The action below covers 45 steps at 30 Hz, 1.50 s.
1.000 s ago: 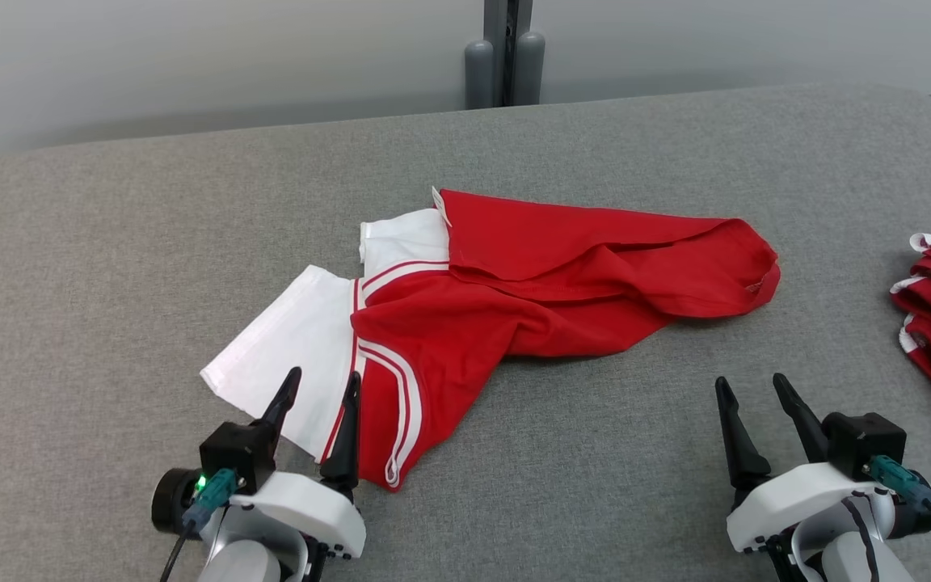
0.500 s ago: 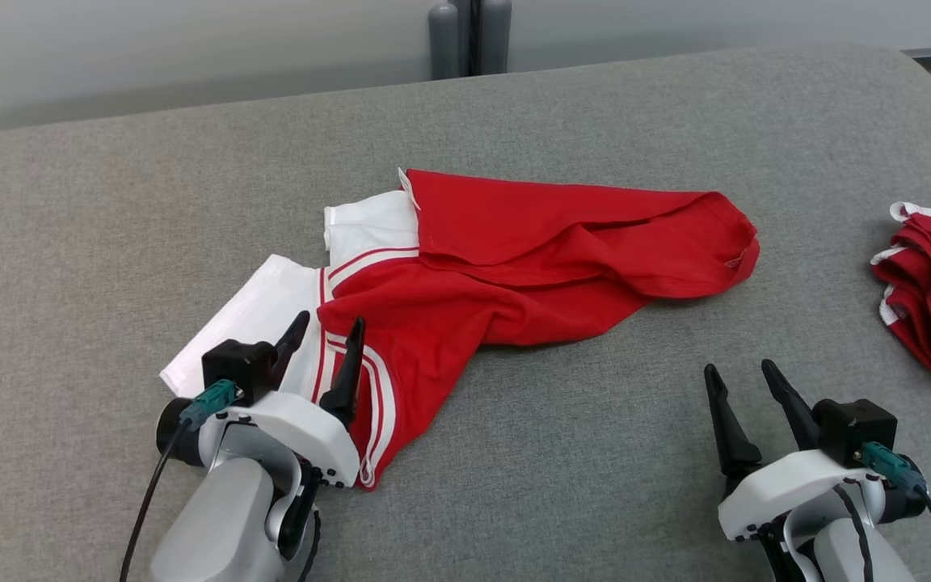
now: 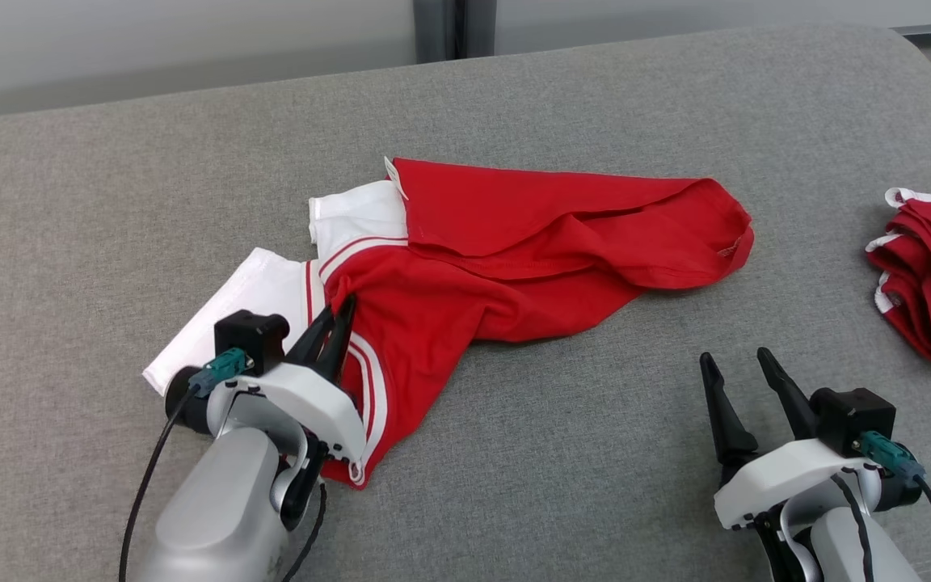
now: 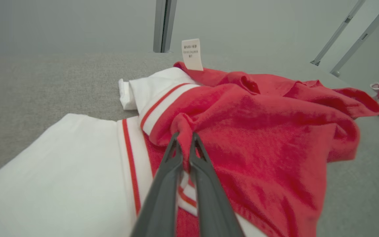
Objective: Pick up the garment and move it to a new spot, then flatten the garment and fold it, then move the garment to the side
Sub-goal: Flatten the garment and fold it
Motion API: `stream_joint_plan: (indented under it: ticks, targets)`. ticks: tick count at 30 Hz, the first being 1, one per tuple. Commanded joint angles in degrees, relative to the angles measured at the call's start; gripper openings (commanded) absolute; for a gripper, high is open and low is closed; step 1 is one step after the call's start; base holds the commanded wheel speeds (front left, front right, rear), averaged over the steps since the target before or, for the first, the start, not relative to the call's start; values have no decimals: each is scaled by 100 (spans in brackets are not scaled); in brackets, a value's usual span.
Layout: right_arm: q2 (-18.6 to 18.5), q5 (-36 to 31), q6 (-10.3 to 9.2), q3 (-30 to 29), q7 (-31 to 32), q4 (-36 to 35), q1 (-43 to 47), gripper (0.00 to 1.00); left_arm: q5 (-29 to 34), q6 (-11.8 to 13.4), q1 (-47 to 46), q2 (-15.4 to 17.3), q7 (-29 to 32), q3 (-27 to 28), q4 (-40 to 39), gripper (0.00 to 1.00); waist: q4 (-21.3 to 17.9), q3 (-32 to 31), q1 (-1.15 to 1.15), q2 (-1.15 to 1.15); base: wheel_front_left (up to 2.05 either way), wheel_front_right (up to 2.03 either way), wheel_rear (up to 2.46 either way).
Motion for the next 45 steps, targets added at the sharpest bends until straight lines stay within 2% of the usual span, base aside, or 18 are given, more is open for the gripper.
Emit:
stream_joint_plan:
  ticks: [1, 8, 13, 17, 20, 24, 30, 34, 38, 42, 45]
  targets:
    - [-30, 20, -2, -12, -29, -25, -32, 100, 120, 37, -194, 21, -11, 74, -156, 0, -3, -1, 0, 0, 0, 0, 0]
    - [-30, 116, -2, -66, -29, 13, 6, 100, 1105, 286, -543, 286, -11, 376, -1347, 0, 13, -140, 0, 0, 0, 0, 0]
    - [-29, 216, -2, -39, -29, 32, 58, 100, 1727, 332, -668, 460, -10, 410, -2215, 0, 23, -254, 0, 0, 0, 0, 0]
    - [-30, 249, -2, -78, -29, 54, 136, 100, 2121, 296, -351, 518, -8, 292, -3035, 0, 85, -407, 0, 0, 0, 0, 0]
    - [-29, 256, -2, -157, -29, 81, 230, 100, 2230, 235, 180, 538, -5, 89, -3274, 0, 189, -543, 0, 0, 0, 0, 0]
    - [-33, 268, -2, -175, -29, 129, 328, 100, 2145, 186, 1043, 490, -6, -103, -3041, 0, 323, -692, 0, 0, 0, 0, 0]
    - [-31, 238, -2, -148, -29, 168, 410, 100, 1898, 288, 2118, 309, -7, -18, -2349, 0, 479, -900, 0, 0, 0, 0, 0]
    - [-31, 208, -2, -147, -29, 202, 477, 100, 1752, 275, 2539, 186, -7, 69, -2081, 0, 541, -1013, 0, 0, 0, 0, 0]
    - [-30, 188, -2, -158, -29, 232, 544, 100, 1622, 373, 2801, 114, -6, 228, -1705, 0, 571, -1111, 0, 0, 0, 0, 0]
    - [-30, 201, -2, -140, -29, 261, 612, 100, 1559, 627, 2815, 92, -5, 435, -1078, 13, 569, -1177, 0, 0, 0, 0, 0]
    - [-31, 212, -2, -141, -29, 272, 653, 100, 1545, 816, 2700, 132, -5, 645, -852, 0, 568, -1203, 0, 0, 0, 0, 0]
